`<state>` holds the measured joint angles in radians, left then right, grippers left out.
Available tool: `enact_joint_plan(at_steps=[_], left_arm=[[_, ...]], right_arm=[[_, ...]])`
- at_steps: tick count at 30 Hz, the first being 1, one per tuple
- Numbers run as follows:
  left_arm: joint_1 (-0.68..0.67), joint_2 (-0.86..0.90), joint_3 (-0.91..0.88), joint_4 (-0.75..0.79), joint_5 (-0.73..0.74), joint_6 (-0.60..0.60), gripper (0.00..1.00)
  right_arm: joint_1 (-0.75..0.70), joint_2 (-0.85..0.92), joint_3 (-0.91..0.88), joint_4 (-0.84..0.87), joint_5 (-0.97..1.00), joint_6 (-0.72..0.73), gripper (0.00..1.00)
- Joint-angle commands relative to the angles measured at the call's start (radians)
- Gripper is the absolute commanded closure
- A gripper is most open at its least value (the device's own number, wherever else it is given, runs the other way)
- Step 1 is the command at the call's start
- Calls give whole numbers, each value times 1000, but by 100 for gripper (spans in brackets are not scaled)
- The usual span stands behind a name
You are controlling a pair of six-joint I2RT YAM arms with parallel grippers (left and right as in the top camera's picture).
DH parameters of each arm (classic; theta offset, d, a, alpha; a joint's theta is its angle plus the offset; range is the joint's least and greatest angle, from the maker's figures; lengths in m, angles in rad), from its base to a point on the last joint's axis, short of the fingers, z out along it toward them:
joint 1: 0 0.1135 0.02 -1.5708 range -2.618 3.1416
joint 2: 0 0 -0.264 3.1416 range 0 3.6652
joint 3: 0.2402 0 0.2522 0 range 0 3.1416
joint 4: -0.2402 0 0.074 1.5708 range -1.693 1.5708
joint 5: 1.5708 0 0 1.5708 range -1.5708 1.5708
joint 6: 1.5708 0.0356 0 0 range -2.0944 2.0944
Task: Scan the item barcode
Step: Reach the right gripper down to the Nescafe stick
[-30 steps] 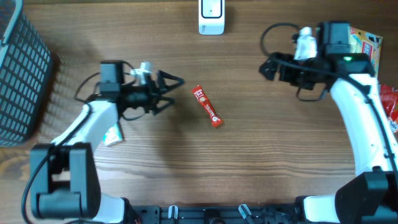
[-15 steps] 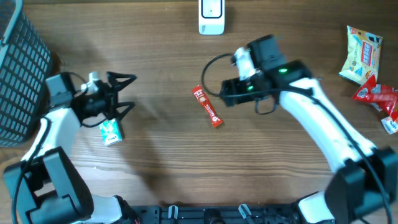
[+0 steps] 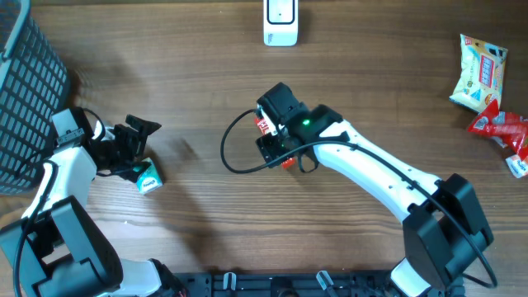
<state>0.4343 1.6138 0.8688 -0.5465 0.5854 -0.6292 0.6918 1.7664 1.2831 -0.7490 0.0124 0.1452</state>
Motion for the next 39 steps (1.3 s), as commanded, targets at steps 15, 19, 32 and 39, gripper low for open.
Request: enact_joint_plan(at_steps=[15,19,32,39], left_arm=[[5,-11,3,0,-56,23,0],[5,-11,3,0,-56,23,0],[5,-11,3,0,-56,23,0],[5,-11,3,0,-56,23,0]], right_arm=[[6,28,-2,65,85,144,0],[6,28,-2,72,85,144,0],[6,28,-2,91,85,144,1],[6,28,-2,91,85,144,0]])
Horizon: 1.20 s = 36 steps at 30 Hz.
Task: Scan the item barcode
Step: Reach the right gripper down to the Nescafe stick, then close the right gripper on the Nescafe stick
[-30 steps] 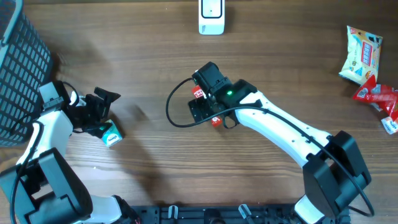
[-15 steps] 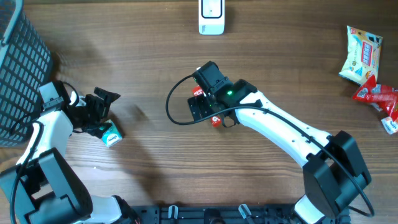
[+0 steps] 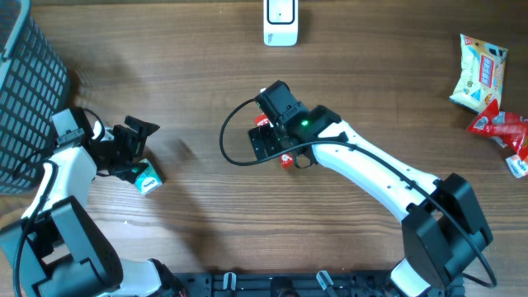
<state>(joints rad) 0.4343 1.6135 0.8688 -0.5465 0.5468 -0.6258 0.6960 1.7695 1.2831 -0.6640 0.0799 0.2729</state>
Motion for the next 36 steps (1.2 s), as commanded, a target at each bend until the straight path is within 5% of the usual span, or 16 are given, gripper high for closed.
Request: enact_joint_plan(at_steps=[1,26,36], left_arm=[[5,-11,3,0,-18,19,0],[5,-11,3,0,-18,19,0],[5,-11,3,0,-18,19,0]], right_arm=[[2,25,-2,6,17,16,1],[2,25,-2,44,5,20,0],[2,25,-2,254,-411,23,0]])
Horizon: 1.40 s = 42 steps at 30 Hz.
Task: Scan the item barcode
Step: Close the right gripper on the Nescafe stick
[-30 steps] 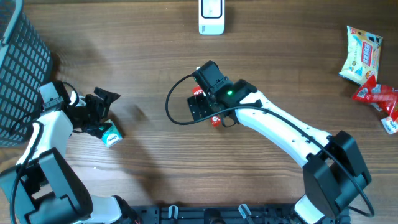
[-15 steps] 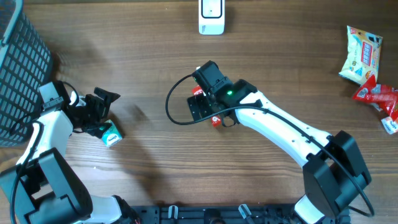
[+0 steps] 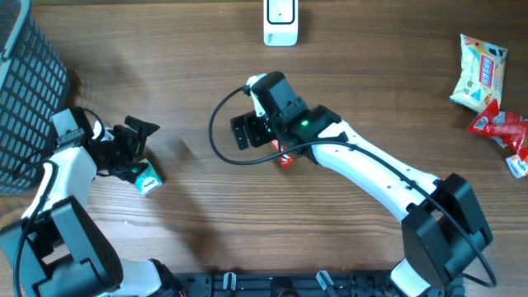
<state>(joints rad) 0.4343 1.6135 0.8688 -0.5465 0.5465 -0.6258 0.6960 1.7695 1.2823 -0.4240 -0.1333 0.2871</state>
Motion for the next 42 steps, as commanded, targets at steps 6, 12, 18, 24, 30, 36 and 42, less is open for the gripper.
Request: enact_joint_plan(at_steps=[6,12,18,24,30,36,42], left_arm=[[5,-11,3,0,-18,19,0],[5,-11,3,0,-18,19,0],[5,-11,3,0,-18,19,0],[5,-11,3,0,-18,19,0],[5,-11,3,0,-18,19,0],[5,-11,3,0,-18,20,0],[5,-11,3,0,-18,19,0]], right_arm=[[2,27,-1,-27,-221,3,0],[2,35,-1,-147,132,-68,6],[2,82,-1,-250,223,-236,7],[2,155,1,-261,299,-287,15],[2,202,1,-218,313,-296,34],[2,230,1,-200,291,-284,42],[2,230,11,-187,291,-276,78]])
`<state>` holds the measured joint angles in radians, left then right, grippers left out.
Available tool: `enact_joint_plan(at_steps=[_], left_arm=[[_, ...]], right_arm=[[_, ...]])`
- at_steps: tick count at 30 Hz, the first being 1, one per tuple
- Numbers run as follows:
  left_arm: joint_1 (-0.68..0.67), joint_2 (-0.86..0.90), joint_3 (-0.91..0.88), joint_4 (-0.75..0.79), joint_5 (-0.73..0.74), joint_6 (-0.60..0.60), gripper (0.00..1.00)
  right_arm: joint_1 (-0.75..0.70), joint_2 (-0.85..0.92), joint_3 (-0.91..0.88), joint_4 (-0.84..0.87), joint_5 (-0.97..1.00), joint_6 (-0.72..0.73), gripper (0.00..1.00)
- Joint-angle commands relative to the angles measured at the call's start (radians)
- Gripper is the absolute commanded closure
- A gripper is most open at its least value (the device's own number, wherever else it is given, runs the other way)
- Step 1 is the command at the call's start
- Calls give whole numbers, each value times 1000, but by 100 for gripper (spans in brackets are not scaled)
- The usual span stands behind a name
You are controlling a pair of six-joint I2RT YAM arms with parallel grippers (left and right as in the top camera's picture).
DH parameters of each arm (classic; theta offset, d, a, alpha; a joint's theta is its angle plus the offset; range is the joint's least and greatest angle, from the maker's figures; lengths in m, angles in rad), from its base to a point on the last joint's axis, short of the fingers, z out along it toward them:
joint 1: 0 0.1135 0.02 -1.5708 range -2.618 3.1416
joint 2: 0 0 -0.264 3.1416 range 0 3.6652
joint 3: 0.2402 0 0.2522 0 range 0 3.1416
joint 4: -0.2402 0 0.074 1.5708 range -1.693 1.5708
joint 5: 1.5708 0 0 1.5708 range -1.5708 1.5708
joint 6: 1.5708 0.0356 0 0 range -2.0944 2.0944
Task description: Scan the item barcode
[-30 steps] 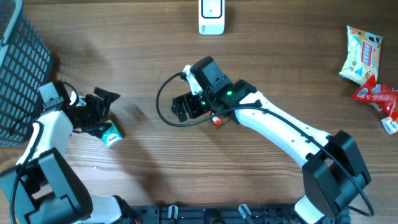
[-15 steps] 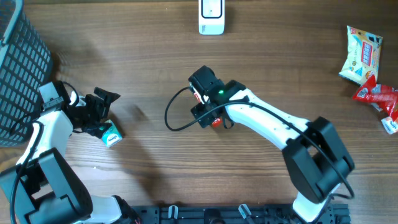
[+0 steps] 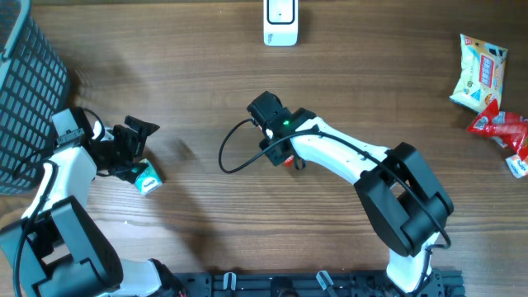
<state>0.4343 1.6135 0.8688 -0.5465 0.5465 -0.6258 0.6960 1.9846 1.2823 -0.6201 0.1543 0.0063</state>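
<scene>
A small red item [image 3: 289,161] lies on the wooden table near the middle. My right gripper [image 3: 276,151] hangs right at its left edge, pointing down; the black wrist [image 3: 266,111] hides its fingers, so whether they are open or touching the item is hidden. The white barcode scanner [image 3: 280,23] stands at the far edge of the table. At the left, my left gripper [image 3: 132,150] is open, with a small teal and white box [image 3: 149,178] lying just by its near finger.
A dark mesh basket [image 3: 29,91] fills the far left corner. Snack packets, one yellowish [image 3: 479,74] and one red [image 3: 500,130], lie at the right edge. A black cable [image 3: 235,153] loops to the left of the right wrist.
My right gripper was stretched out to the left of the red item; now it is turned and sits close against it, and the arm is folded in more. The left arm has not moved.
My right gripper stood over the red item, then a little further left, then clear of it to the left with the item lying on the table. Now it is back beside the item. The item, the left gripper and the teal box stayed in place.
</scene>
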Motion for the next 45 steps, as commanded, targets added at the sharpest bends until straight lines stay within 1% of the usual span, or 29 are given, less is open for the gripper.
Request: enact_joint_plan(at_steps=[1,3,4,9,13,16,18,19,22,26,29,31,34,39,40,41,43,45], left_arm=[[5,-11,3,0,-18,19,0],[5,-11,3,0,-18,19,0],[5,-11,3,0,-18,19,0],[5,-11,3,0,-18,19,0],[5,-11,3,0,-18,19,0],[5,-11,3,0,-18,19,0],[5,-11,3,0,-18,19,0],[5,-11,3,0,-18,19,0],[5,-11,3,0,-18,19,0],[5,-11,3,0,-18,19,0],[5,-11,3,0,-18,19,0],[5,-11,3,0,-18,19,0],[5,-11,3,0,-18,19,0],[5,-11,3,0,-18,19,0],[5,-11,3,0,-18,19,0],[5,-11,3,0,-18,19,0],[5,-11,3,0,-18,19,0],[5,-11,3,0,-18,19,0]], right_arm=[[2,14,11,10,3,5,82],[2,14,13,10,6,15,89],[2,14,29,0,6,34,96],[-1,14,99,-43,-28,80,96],[-35,4,185,-84,-153,129,96],[-92,1,217,-72,-386,129,96],[-143,2,217,-48,-581,128,96],[-188,6,211,-28,-730,129,96],[-293,23,177,23,-1049,128,96],[-401,57,120,45,-1286,149,96],[-444,85,88,44,-1311,164,96],[-466,101,63,55,-1269,225,96],[-487,120,25,91,-1267,294,96],[-509,144,-4,142,-1345,348,96],[-513,144,-4,141,-1342,354,88],[-519,144,-4,140,-1333,366,71],[-529,144,-4,137,-1304,396,63],[-549,144,-4,113,-1226,431,44]])
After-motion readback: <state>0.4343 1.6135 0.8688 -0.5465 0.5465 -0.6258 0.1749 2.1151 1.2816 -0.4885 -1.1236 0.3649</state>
